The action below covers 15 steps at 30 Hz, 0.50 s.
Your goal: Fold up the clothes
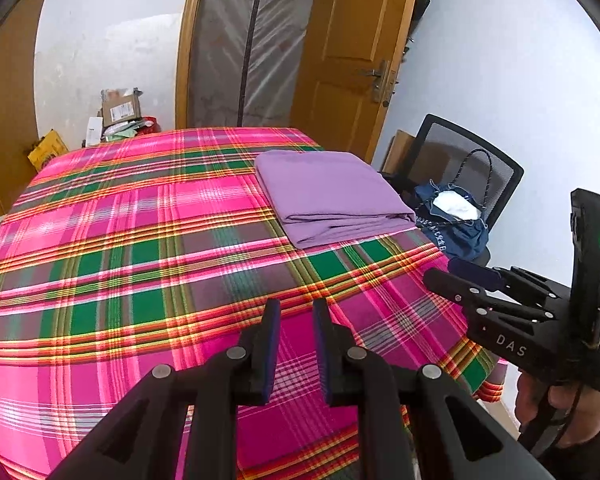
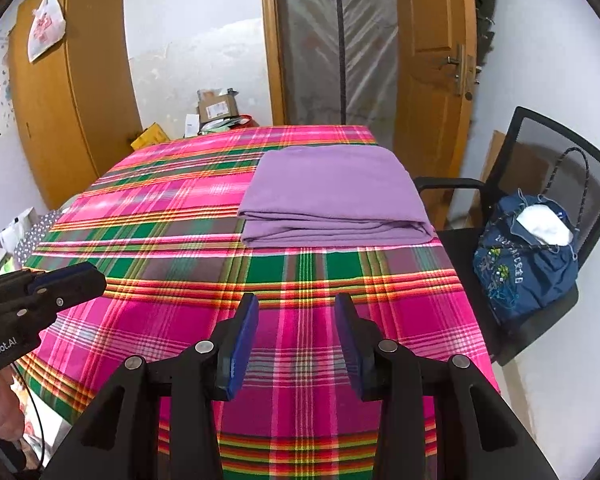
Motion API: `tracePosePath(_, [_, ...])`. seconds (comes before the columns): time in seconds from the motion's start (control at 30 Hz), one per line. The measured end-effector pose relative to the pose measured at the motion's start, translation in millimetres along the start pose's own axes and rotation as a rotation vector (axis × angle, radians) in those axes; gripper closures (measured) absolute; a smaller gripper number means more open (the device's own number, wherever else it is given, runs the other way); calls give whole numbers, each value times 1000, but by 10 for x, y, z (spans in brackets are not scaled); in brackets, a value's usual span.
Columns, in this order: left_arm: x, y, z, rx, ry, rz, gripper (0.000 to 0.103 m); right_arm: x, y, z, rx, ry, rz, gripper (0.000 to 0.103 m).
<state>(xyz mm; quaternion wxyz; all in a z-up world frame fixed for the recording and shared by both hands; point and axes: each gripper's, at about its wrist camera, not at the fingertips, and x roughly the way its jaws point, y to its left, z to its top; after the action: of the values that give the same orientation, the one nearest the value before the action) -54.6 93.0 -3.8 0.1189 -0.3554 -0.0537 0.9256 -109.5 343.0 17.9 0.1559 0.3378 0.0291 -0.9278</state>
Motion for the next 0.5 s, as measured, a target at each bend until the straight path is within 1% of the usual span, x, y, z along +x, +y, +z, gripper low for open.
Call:
tracePosePath(0.1, [14,-7,-2,-10,-6,-18,87,16,8,-4,-2,1,-4,62])
tracePosePath(0.23, [3,25,-13,-44,-60,-31,87,56,11,-1,-6,7,-3,62])
tracePosePath(0.3, [7,25,-13,-41,-77,-20,87,77,10,-3,-8,12,-5,62])
tracePosePath(0.4, [48,31,-3,-38,-63,1,87,101,9,4,-9,18,-8,62])
tracePosePath(0.5, [108,12,-7,-8,-27,20,87,111,17,13,-14,19,-11,62])
